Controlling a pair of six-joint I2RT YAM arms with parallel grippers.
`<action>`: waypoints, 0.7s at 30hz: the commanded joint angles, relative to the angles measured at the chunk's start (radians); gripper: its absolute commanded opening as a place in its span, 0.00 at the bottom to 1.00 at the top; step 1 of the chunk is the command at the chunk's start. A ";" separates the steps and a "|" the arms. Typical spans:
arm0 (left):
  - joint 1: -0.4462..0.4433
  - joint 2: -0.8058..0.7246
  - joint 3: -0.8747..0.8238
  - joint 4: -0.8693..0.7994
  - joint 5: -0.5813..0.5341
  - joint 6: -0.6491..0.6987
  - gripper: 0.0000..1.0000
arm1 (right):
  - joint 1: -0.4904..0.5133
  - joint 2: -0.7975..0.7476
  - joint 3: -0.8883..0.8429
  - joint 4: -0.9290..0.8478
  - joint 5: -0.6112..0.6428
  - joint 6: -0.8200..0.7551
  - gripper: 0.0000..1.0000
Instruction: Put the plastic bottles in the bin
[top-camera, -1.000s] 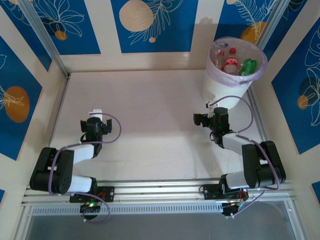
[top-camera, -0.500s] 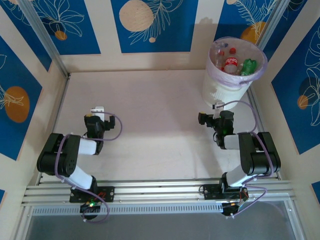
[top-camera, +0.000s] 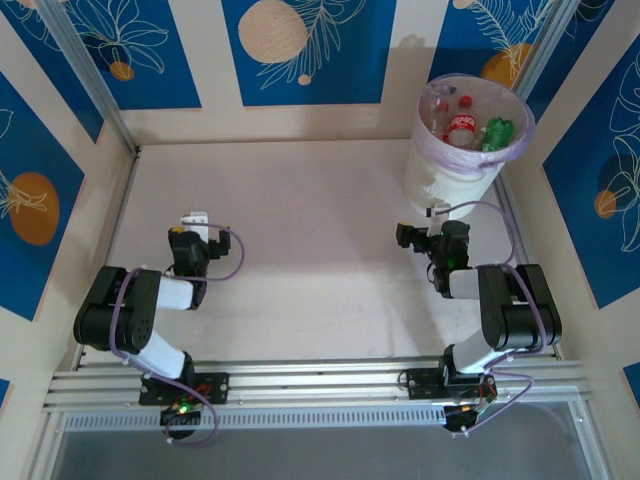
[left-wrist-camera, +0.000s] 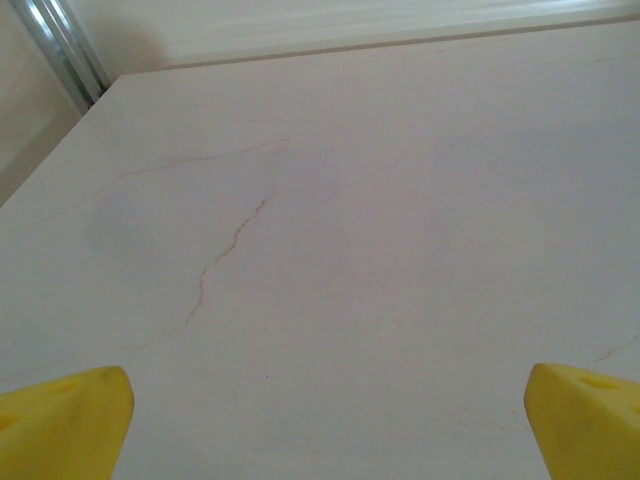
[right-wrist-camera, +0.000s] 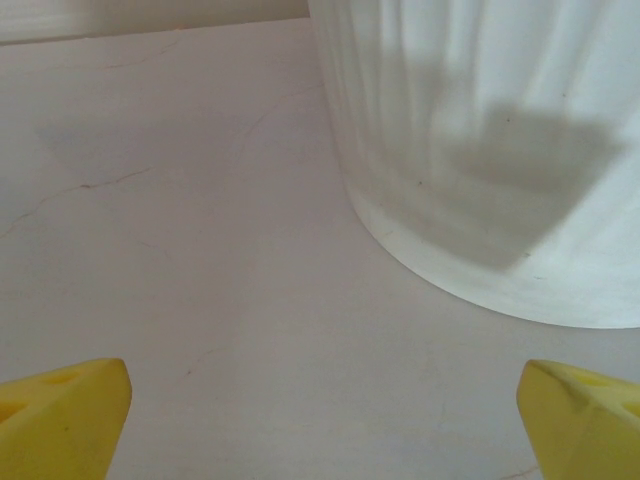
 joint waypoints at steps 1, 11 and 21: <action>0.008 0.007 -0.004 0.038 0.016 0.014 1.00 | -0.005 -0.001 0.007 0.031 -0.014 0.007 0.99; 0.009 0.006 -0.004 0.037 0.016 0.014 1.00 | -0.003 0.002 0.010 0.027 -0.014 0.007 0.99; 0.009 0.007 -0.004 0.037 0.016 0.014 1.00 | -0.005 0.000 0.009 0.027 -0.016 0.007 0.99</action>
